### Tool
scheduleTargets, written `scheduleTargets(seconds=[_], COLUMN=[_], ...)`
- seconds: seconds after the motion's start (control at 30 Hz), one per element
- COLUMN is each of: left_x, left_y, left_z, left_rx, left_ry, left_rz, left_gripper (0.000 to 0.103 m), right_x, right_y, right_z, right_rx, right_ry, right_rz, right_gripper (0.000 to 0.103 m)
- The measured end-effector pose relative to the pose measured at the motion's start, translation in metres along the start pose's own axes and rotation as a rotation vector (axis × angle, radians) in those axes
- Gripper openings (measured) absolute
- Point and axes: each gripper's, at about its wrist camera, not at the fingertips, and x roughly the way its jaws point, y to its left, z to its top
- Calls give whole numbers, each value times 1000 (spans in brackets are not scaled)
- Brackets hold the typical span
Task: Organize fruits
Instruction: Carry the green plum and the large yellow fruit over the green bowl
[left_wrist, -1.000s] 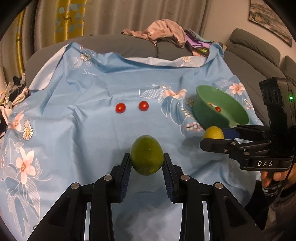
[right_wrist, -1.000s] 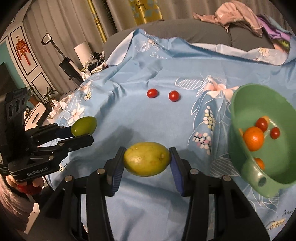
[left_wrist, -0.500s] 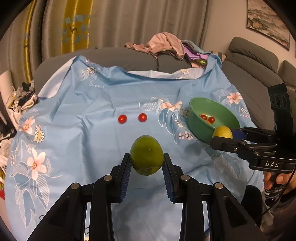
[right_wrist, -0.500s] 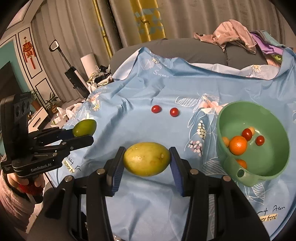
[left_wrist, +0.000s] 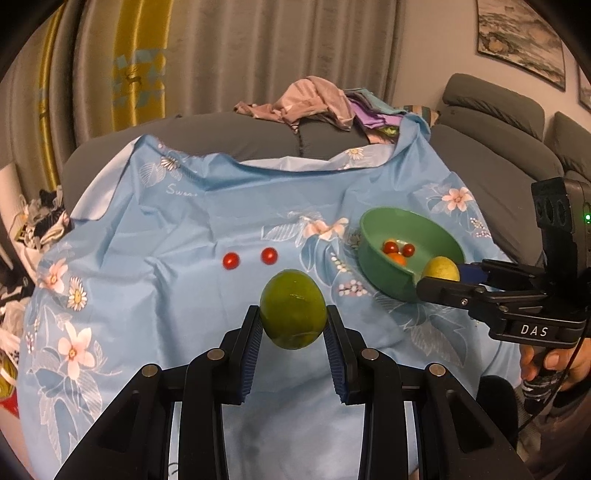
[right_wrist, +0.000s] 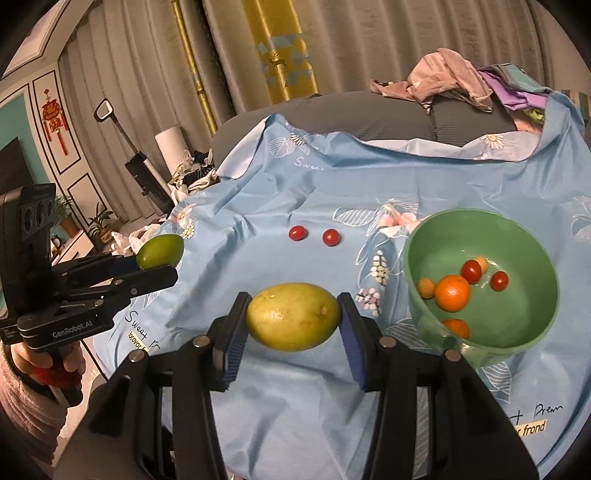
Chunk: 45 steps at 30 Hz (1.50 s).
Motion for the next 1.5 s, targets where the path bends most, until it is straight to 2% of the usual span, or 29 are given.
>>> scheduleTargets(seconds=[0.7, 1.03, 1.5], left_x=[34, 64, 116], left_y=[-58, -91, -125], left_z=[34, 46, 65], left_rx=[126, 192, 246], left_ry=[19, 43, 81], left_rz=[-84, -154, -214], left_gripper=[34, 34, 34], right_x=[-16, -19, -16], right_y=[-51, -80, -130], right_z=[-7, -12, -19], right_rx=[109, 170, 273], right_ry=[-56, -71, -84], right_rz=[-50, -80, -155], right_gripper=[47, 47, 47])
